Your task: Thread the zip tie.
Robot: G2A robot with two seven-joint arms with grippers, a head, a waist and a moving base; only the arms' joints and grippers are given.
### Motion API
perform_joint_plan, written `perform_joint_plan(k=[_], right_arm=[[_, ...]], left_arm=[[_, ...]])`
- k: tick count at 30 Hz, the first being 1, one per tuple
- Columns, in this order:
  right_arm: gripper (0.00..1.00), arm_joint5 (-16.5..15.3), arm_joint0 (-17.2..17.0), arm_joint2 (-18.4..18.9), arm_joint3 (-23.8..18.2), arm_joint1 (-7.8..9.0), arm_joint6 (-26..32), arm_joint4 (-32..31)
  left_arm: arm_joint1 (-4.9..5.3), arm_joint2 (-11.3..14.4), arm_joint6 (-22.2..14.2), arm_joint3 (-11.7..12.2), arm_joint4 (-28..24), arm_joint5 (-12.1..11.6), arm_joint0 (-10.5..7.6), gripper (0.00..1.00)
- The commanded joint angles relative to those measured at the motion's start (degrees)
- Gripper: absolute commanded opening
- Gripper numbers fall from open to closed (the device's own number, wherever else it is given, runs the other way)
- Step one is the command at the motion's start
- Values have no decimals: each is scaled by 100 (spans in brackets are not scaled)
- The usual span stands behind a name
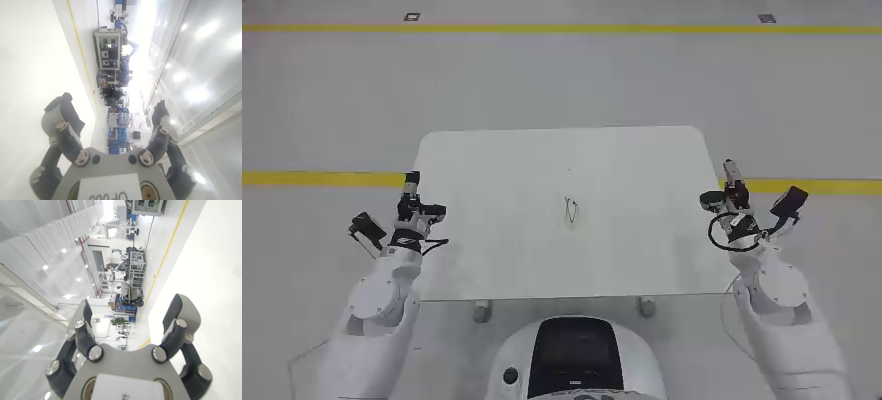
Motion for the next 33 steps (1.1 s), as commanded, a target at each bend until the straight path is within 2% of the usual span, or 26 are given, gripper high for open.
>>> perform_joint_plan(k=[1,4,5,7,19,21,22,28,29,32,33], right_arm=[[100,260,263,-246,-34,-3,143,-437],[100,623,663,-669,49,-12,416,-1041],[100,750,876,-915,95,-22,603,-1300],[100,791,1065,-1131,161,-39,710,-1499],[100,791,1065,-1131,161,-39,710,-1499],[100,773,1136,-1208,56,-33,850,-1658],[100,946,1412,-1433,31,-15,1313,-2167],[100,1645,2596,-2283,443,-103,2286,-2921],[100,1726,2849,-2531,593,-136,2538,-3062],[100,1726,3418,-3093,1156,-252,2862,-3516],[100,1726,3553,-3214,1312,-308,2908,-3419]], left_arm=[[0,0,0,0,0,0,0,100],[0,0,0,0,0,0,0,100],[0,0,0,0,0,0,0,100],[0,0,0,0,0,0,0,100],[0,0,0,0,0,0,0,100],[0,0,0,0,0,0,0,100],[0,0,0,0,0,0,0,100],[0,0,0,0,0,0,0,100],[0,0,0,0,0,0,0,100],[0,0,0,0,0,0,0,100],[0,0,0,0,0,0,0,100]])
